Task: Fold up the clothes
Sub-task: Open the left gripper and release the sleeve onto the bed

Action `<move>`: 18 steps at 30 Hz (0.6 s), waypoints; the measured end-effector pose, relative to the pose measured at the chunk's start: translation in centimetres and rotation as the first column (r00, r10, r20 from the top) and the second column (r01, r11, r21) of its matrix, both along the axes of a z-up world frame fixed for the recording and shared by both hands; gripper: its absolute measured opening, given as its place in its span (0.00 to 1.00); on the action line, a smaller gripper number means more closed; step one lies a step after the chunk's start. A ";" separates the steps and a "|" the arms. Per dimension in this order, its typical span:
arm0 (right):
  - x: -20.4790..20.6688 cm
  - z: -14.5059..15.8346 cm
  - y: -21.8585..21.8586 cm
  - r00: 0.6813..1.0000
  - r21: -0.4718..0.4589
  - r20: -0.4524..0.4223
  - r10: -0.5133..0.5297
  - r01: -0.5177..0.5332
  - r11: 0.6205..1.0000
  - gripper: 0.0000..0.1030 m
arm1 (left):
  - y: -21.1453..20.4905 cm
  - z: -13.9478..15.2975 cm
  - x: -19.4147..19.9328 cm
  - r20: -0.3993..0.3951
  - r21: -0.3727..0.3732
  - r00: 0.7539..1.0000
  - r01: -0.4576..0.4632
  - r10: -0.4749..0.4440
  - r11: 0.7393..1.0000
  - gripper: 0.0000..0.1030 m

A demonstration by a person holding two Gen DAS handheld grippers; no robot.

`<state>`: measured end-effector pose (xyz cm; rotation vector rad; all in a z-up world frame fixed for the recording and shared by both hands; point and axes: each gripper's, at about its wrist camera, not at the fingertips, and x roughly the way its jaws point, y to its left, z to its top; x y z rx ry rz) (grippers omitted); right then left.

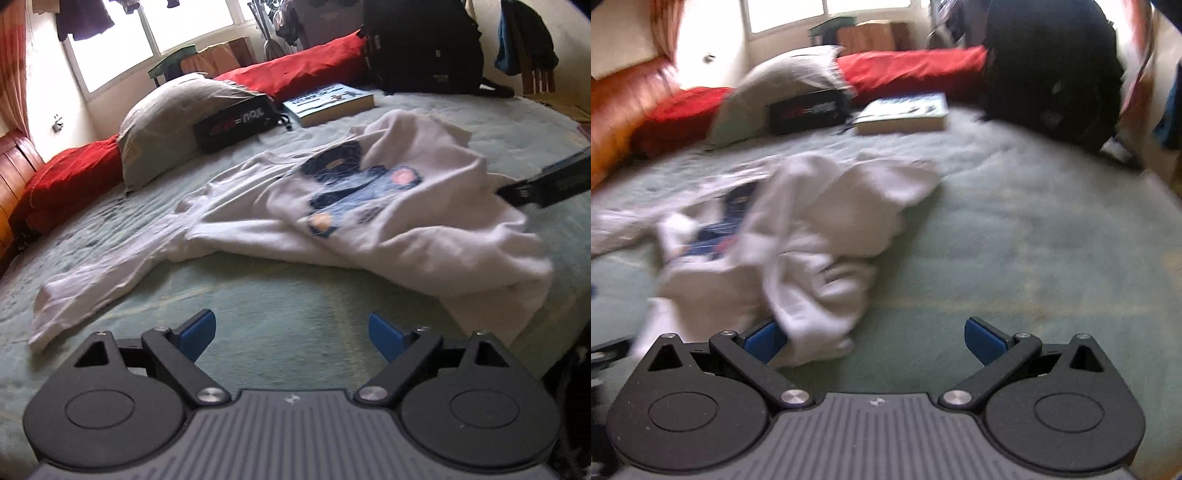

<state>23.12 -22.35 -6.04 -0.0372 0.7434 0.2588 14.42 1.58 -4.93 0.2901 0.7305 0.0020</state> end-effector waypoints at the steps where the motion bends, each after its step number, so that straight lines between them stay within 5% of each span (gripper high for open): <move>1: 0.2 -0.1 -0.2 1.000 -0.005 0.008 -0.014 0.014 1.000 1.00 | 0.0 0.1 -0.2 0.000 -0.009 1.000 0.004 -0.004 1.000 0.87; 8: 1.9 -1.3 0.2 1.000 0.029 -0.007 0.009 -0.009 1.000 1.00 | 0.4 0.6 -0.5 0.014 -0.034 1.000 -0.024 0.025 0.999 0.89; 13: 2.6 -1.6 -1.0 0.990 -0.044 0.014 -0.138 0.138 0.989 1.00 | 0.7 0.8 -0.7 0.019 -0.046 0.999 -0.033 0.034 0.998 0.89; 18: 3.0 -1.4 -1.8 0.986 -0.053 0.047 -0.162 0.164 0.985 1.00 | 0.6 0.7 -0.3 0.019 -0.047 0.999 -0.041 0.042 0.998 0.89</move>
